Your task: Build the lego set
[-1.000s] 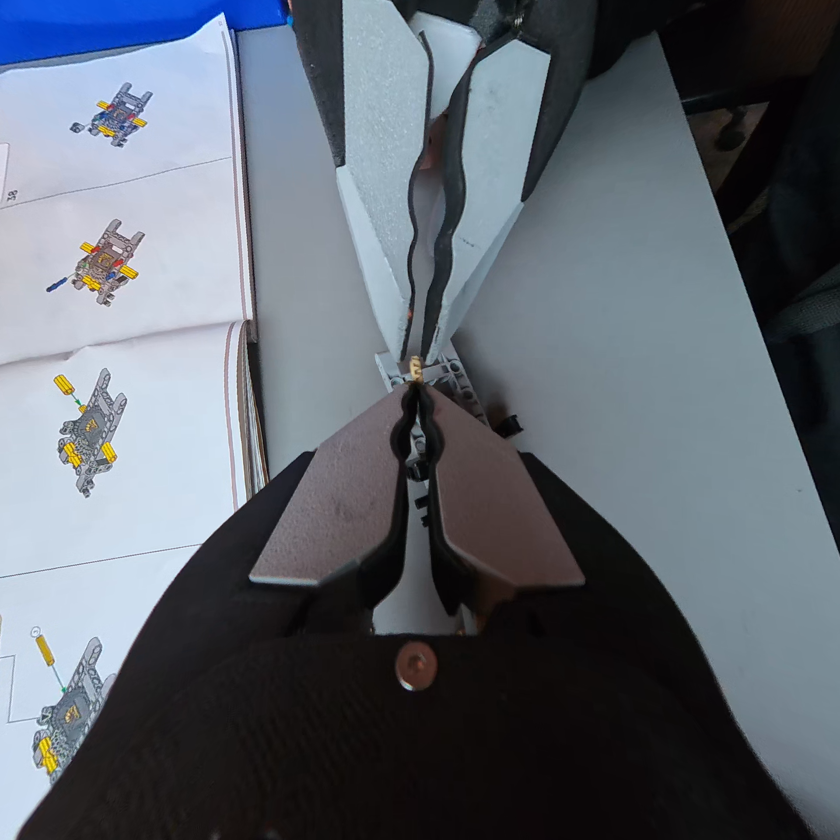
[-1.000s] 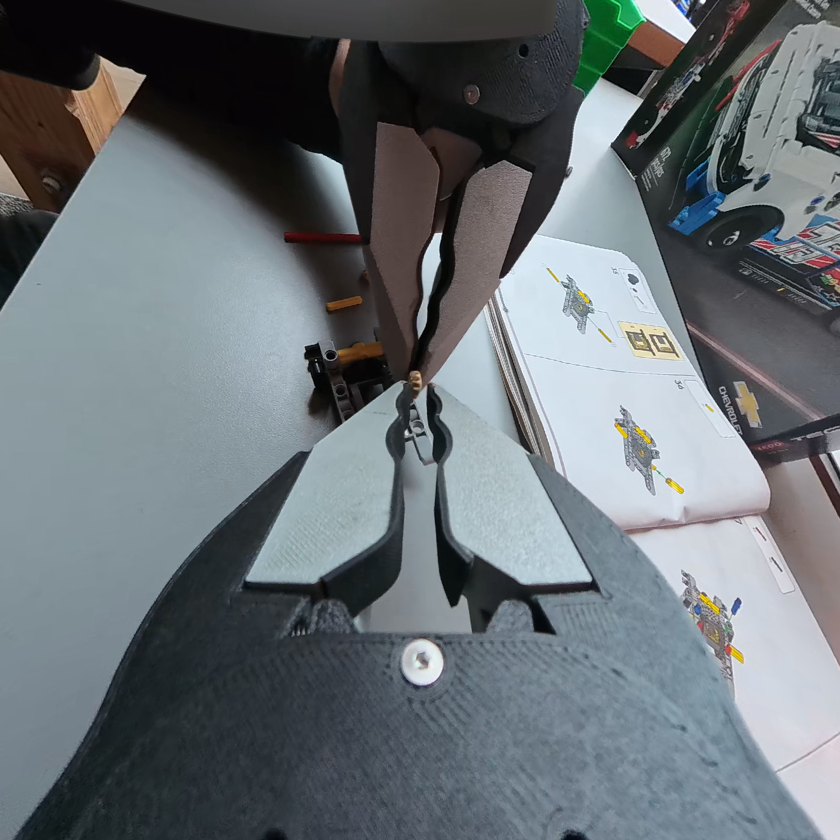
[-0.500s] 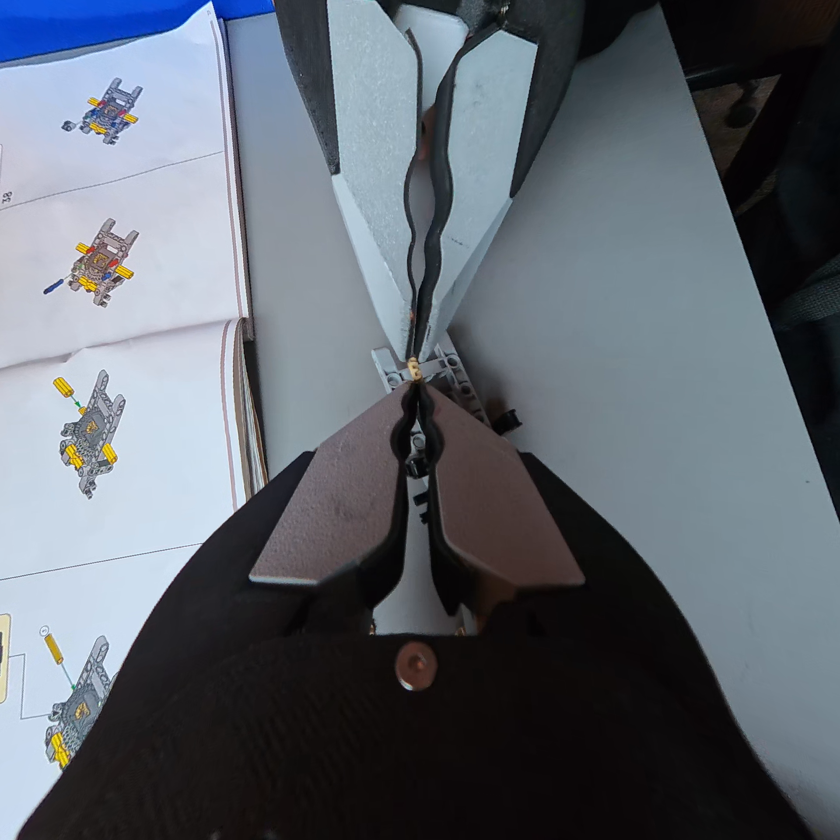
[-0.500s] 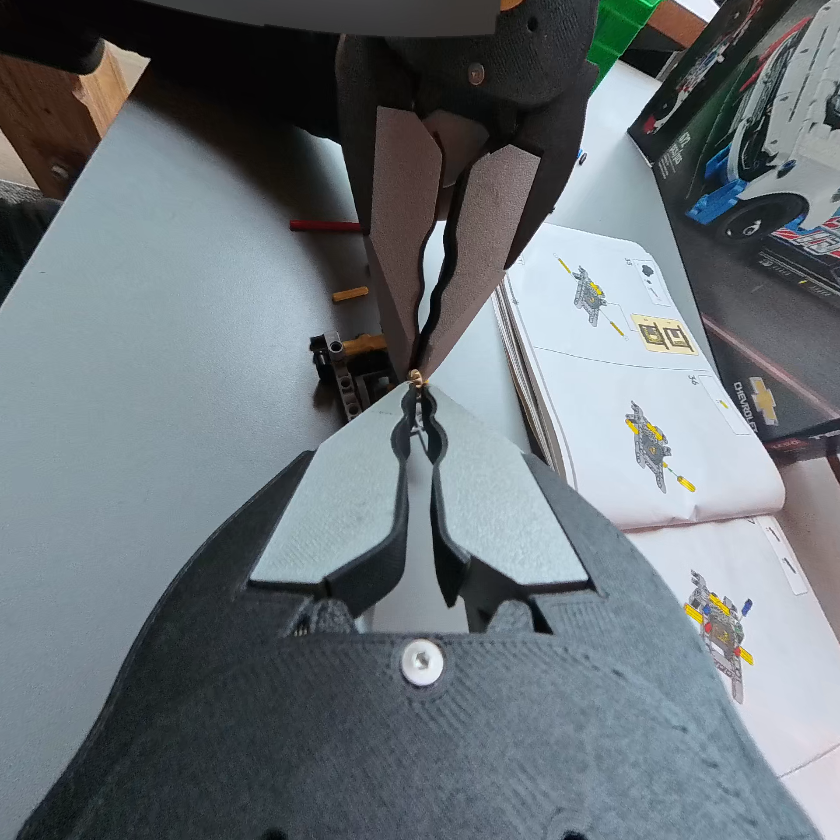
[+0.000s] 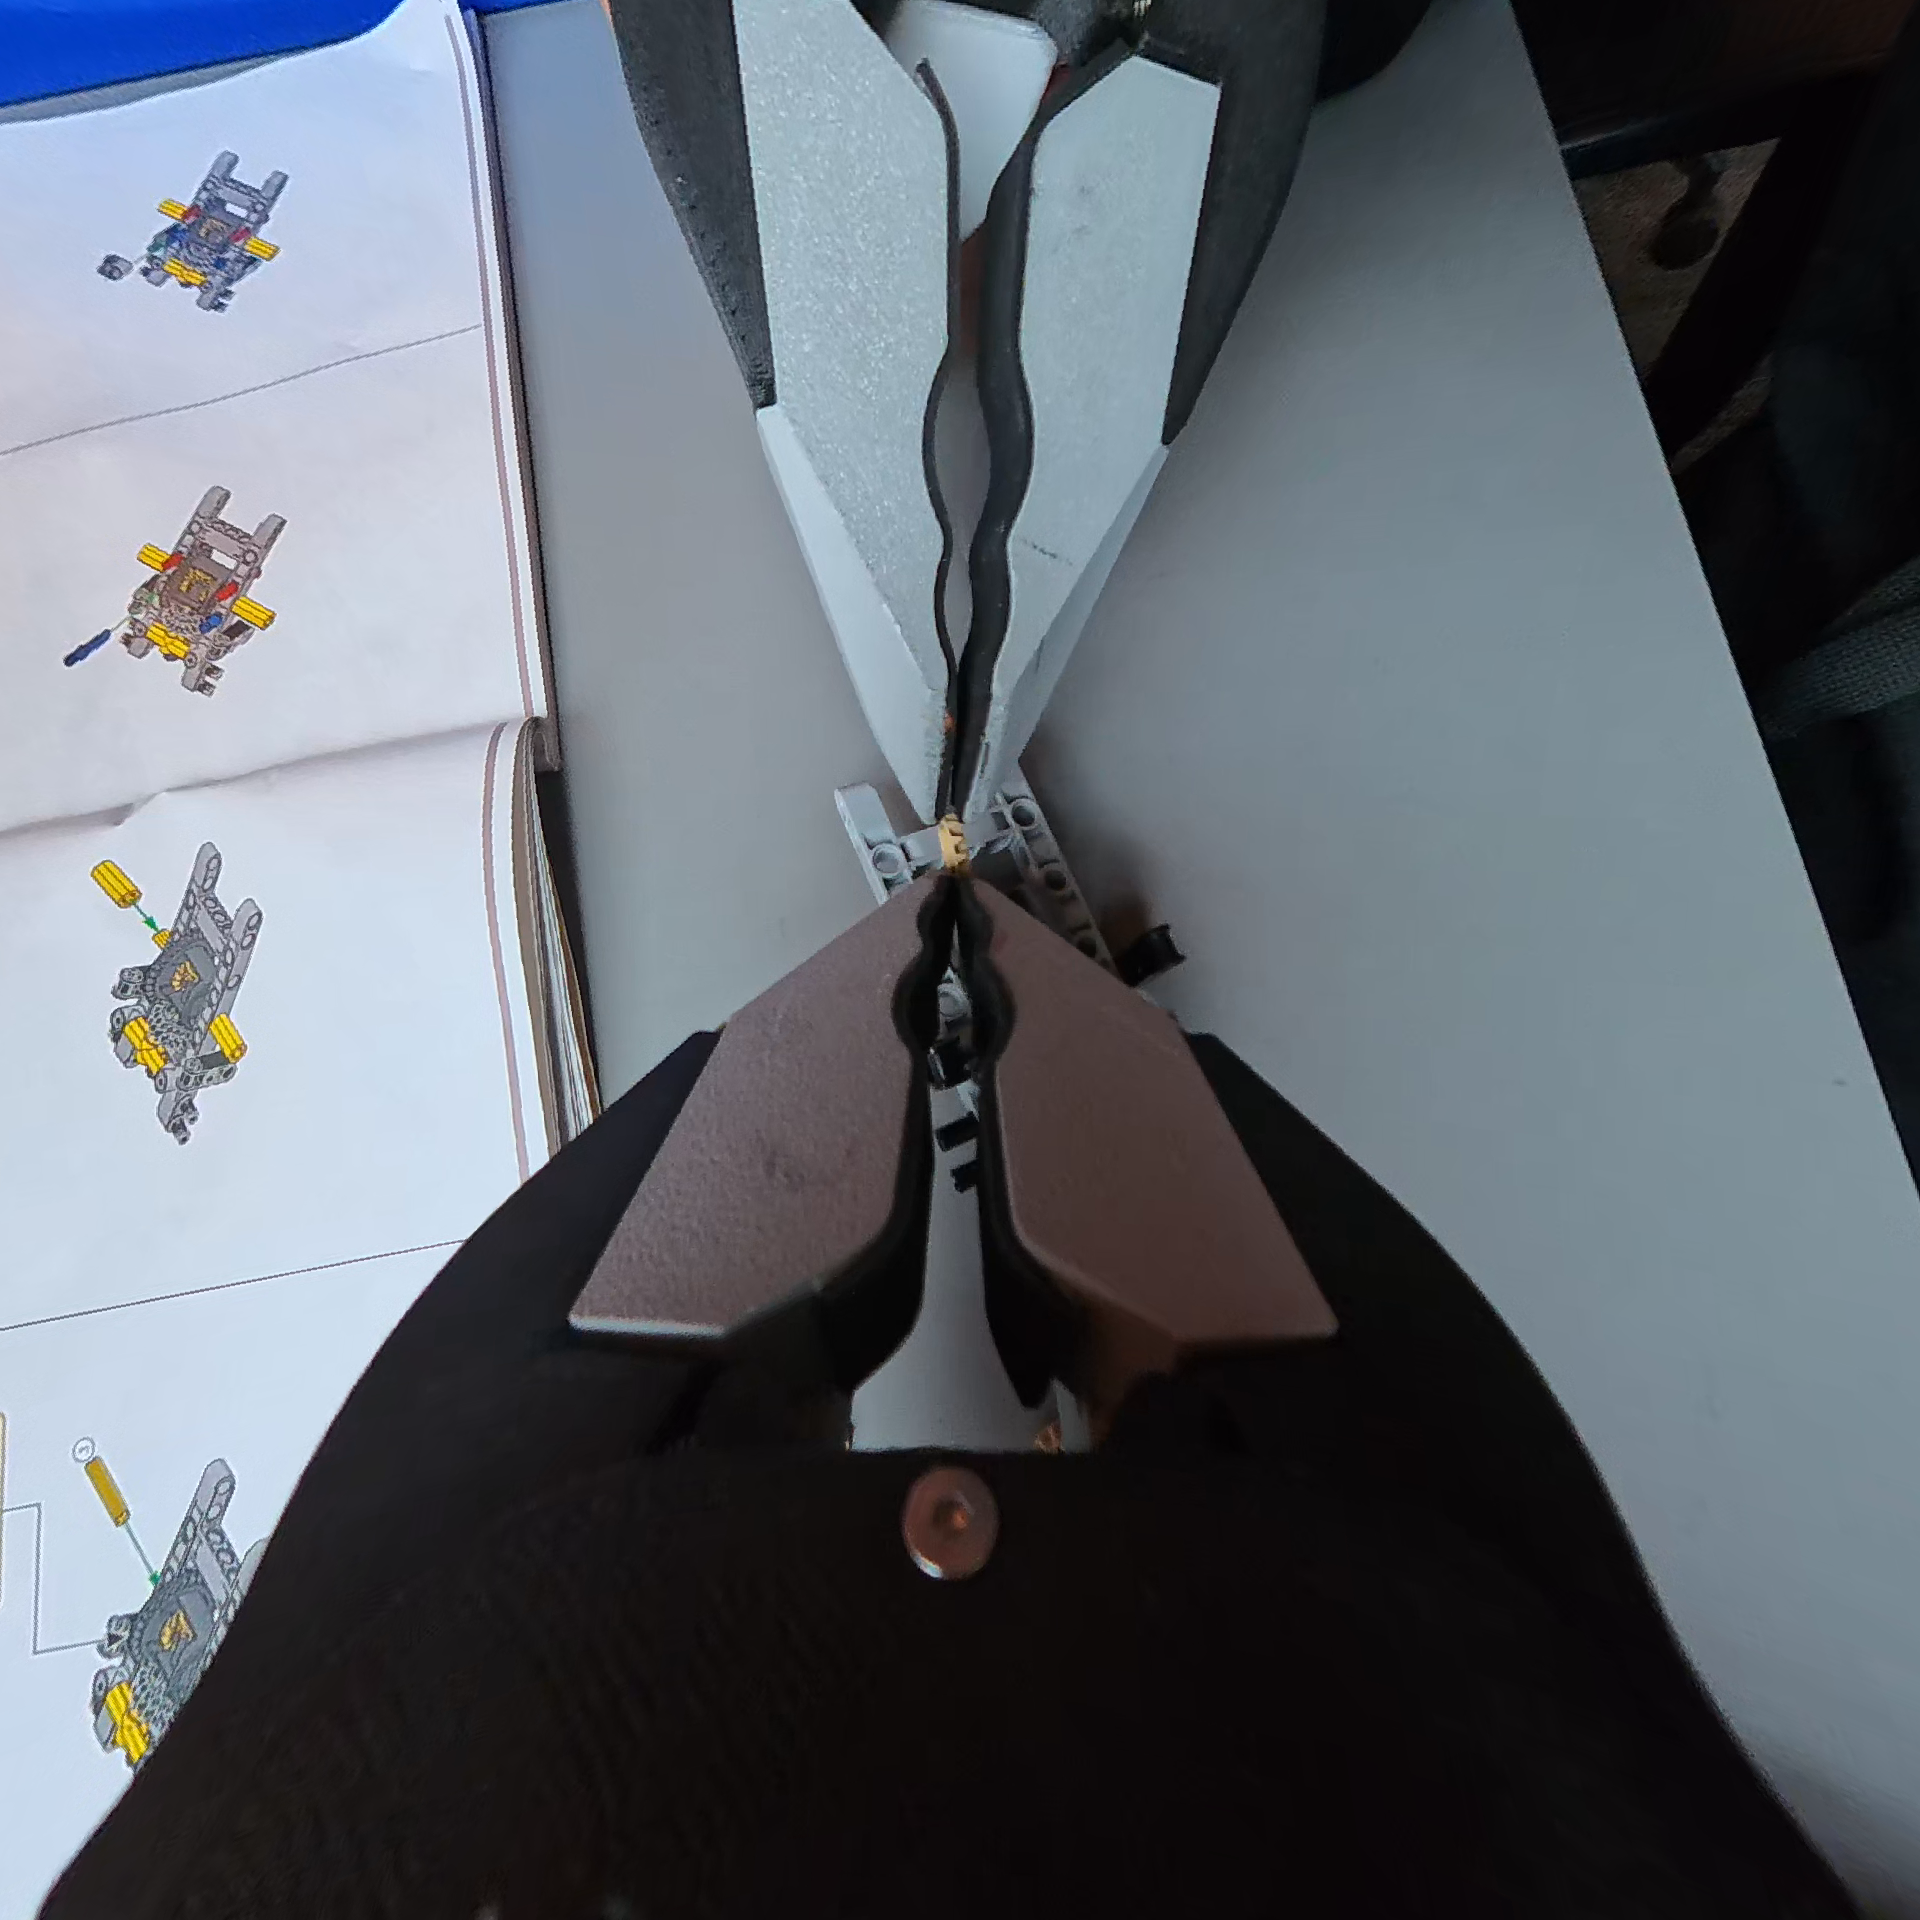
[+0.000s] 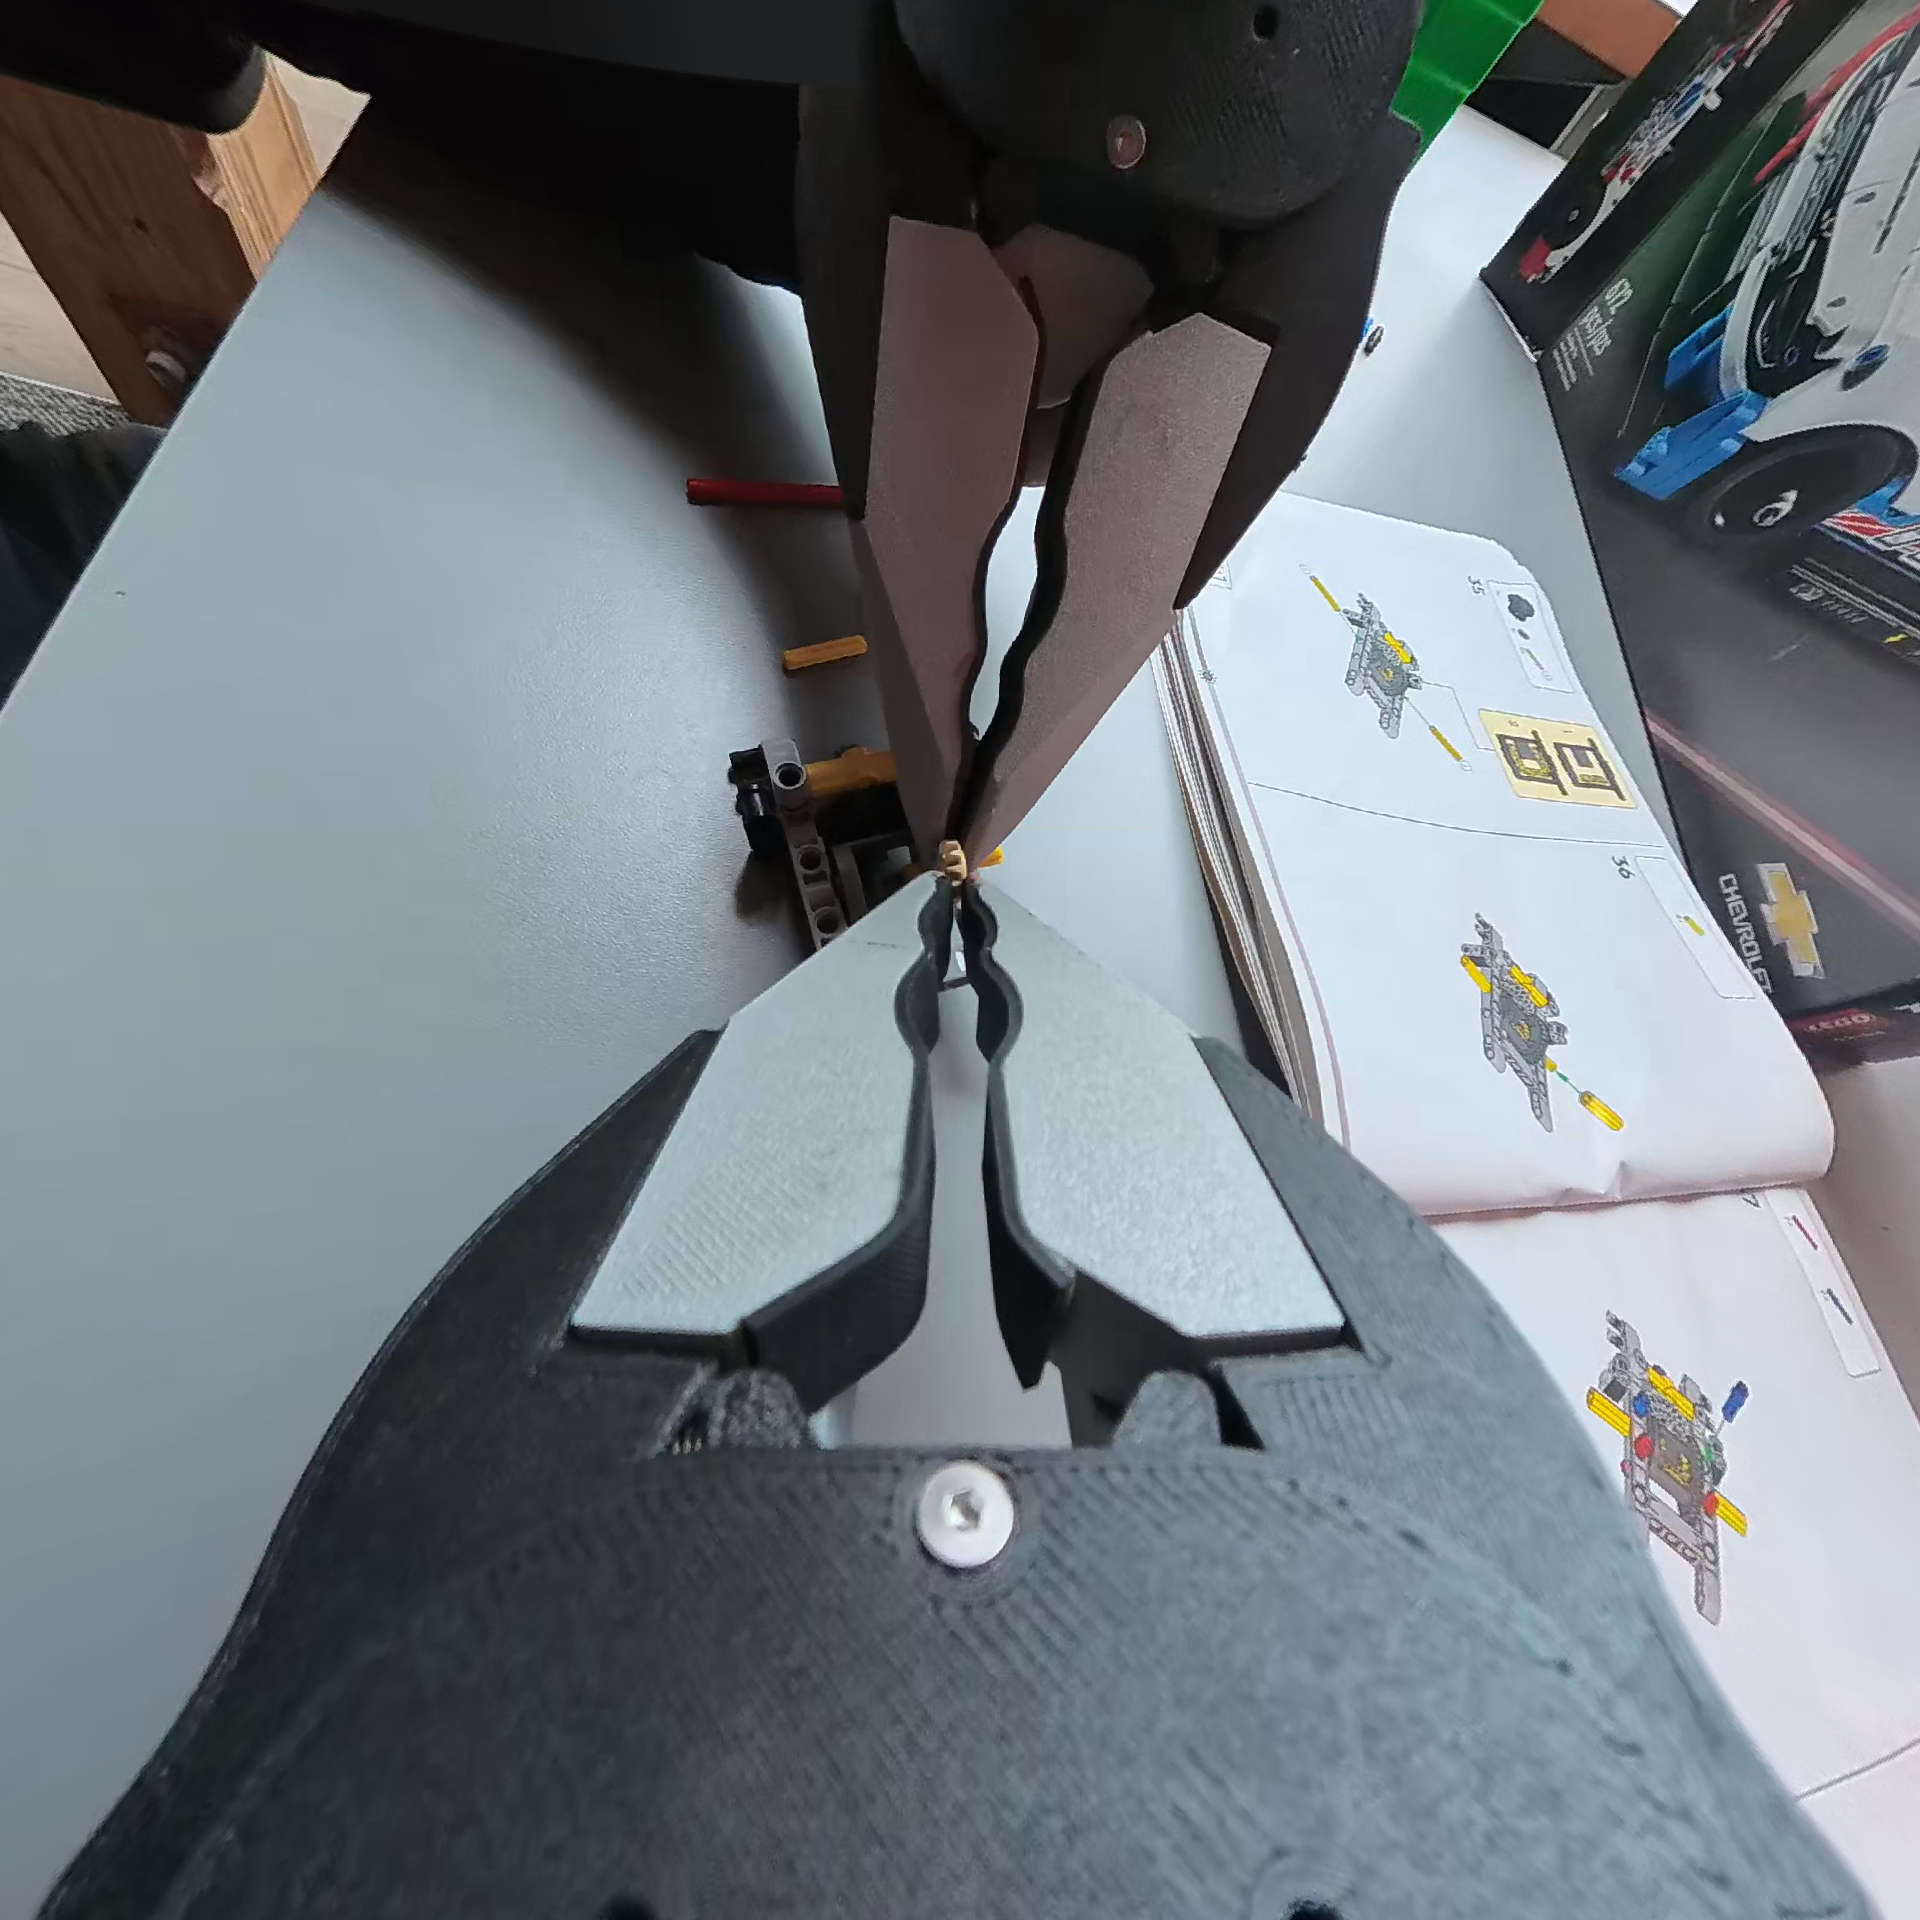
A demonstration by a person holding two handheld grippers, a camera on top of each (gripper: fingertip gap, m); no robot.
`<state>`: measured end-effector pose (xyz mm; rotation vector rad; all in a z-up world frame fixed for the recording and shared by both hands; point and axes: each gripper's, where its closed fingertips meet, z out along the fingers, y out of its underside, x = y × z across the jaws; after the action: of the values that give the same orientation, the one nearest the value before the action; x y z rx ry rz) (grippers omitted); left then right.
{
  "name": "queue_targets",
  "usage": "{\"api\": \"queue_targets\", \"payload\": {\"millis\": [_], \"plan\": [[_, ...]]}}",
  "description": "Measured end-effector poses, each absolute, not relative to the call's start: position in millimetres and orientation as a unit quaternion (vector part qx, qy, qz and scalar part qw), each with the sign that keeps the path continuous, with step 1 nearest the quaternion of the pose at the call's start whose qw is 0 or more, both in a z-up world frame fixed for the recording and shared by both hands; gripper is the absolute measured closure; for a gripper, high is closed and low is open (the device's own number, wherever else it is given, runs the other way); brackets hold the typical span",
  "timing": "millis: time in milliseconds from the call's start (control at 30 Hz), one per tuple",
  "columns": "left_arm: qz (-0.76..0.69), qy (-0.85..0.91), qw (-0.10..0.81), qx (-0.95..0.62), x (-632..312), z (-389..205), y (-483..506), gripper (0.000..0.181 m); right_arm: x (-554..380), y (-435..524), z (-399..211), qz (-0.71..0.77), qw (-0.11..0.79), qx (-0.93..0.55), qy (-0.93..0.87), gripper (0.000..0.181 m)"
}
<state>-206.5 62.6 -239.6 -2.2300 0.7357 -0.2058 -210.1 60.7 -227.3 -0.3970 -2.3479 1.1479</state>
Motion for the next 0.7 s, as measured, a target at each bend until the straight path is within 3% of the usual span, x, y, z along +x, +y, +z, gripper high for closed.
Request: {"api": "queue_targets", "payload": {"millis": [700], "plan": [[-0.072,0.286,0.377,-0.878,-210.4,-241.4,62.0,0.181,-214.9,68.3,-238.0,0.389,0.253,-0.153,-0.873,0.181]]}}
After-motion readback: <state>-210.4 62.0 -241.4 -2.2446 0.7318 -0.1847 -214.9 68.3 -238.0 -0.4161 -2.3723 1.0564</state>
